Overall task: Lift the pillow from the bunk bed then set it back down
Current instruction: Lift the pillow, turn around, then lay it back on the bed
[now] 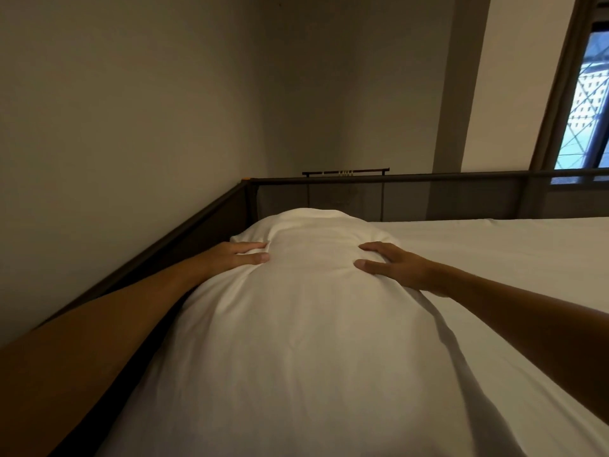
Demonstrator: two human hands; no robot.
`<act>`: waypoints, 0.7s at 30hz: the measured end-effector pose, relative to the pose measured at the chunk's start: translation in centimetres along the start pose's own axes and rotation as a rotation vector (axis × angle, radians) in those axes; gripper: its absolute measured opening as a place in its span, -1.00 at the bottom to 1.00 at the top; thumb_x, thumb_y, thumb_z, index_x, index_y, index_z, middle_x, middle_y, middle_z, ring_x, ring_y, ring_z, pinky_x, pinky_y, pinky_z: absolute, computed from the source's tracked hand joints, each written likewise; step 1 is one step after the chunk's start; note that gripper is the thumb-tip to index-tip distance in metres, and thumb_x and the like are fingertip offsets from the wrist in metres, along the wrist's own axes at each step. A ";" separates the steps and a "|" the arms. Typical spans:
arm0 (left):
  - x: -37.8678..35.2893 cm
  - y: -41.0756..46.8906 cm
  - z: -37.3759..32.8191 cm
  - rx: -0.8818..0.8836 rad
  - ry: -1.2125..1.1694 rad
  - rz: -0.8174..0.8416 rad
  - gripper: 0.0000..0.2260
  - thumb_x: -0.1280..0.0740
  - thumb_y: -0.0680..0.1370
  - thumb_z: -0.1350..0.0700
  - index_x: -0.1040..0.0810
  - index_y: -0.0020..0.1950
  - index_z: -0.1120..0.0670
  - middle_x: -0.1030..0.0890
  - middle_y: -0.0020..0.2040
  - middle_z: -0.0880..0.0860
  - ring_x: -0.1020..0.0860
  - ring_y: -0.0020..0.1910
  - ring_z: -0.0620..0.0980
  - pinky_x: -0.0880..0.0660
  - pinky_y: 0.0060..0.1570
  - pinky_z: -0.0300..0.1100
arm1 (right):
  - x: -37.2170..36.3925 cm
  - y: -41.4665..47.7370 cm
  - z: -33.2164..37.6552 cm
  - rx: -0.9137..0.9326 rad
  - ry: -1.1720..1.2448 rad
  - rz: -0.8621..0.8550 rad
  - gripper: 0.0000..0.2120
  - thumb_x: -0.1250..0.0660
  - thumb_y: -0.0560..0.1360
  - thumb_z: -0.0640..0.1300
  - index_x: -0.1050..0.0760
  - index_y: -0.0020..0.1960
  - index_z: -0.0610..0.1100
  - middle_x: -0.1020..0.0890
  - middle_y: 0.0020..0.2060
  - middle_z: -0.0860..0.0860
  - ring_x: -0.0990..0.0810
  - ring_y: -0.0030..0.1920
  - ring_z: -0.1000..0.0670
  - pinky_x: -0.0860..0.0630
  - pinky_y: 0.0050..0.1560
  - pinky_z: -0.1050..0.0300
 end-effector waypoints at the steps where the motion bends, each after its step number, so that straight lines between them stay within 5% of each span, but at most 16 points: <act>1: 0.3 0.1 0.1 0.018 0.038 0.020 0.00 -0.28 -0.04 -0.60 -0.34 0.37 -0.30 -0.24 0.54 0.01 -0.26 0.48 0.06 -0.21 0.38 -0.06 | 0.1 0.1 0.0 -0.014 -0.054 0.023 -0.34 -0.16 0.44 0.34 -0.17 0.49 0.19 -0.13 0.56 0.02 -0.16 0.52 -0.14 -0.13 0.45 -0.16; 8: 4.0 1.1 -2.5 -0.030 0.357 -0.237 -0.44 -0.10 0.53 -0.28 -0.27 0.49 -0.10 -0.07 0.59 0.03 -0.09 0.55 0.04 -0.03 0.47 -0.05 | 3.1 0.8 3.1 0.035 -0.378 -0.155 -0.33 0.04 0.48 0.37 -0.27 0.48 0.09 -0.19 0.54 -0.04 -0.19 0.51 -0.19 -0.10 0.46 -0.27; 13: -0.9 2.9 -6.1 -0.119 0.427 -0.091 -0.51 -0.03 0.62 -0.12 -0.16 0.54 -0.05 -0.05 0.59 -0.04 -0.05 0.56 -0.02 0.05 0.47 -0.14 | 0.2 2.2 6.8 0.137 -0.444 -0.121 -0.44 0.09 0.61 0.17 -0.17 0.52 -0.07 -0.18 0.55 -0.08 -0.17 0.52 -0.14 -0.02 0.49 -0.16; 21: -2.2 2.7 -1.2 -0.011 0.461 0.043 -0.50 0.09 0.63 -0.15 -0.01 0.56 -0.07 -0.02 0.60 -0.01 -0.01 0.56 -0.02 0.11 0.46 -0.15 | -2.3 3.4 3.8 0.104 -0.487 -0.017 -0.42 0.14 0.59 0.20 -0.03 0.56 0.01 -0.06 0.58 -0.04 0.00 0.57 -0.07 0.12 0.52 -0.04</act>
Point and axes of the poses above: each hand's wrist, its own y-axis towards the middle knuckle, its own x-axis out of the back of the hand, z = x × y, the point moved 7 cm from there along y, towards the middle knuckle
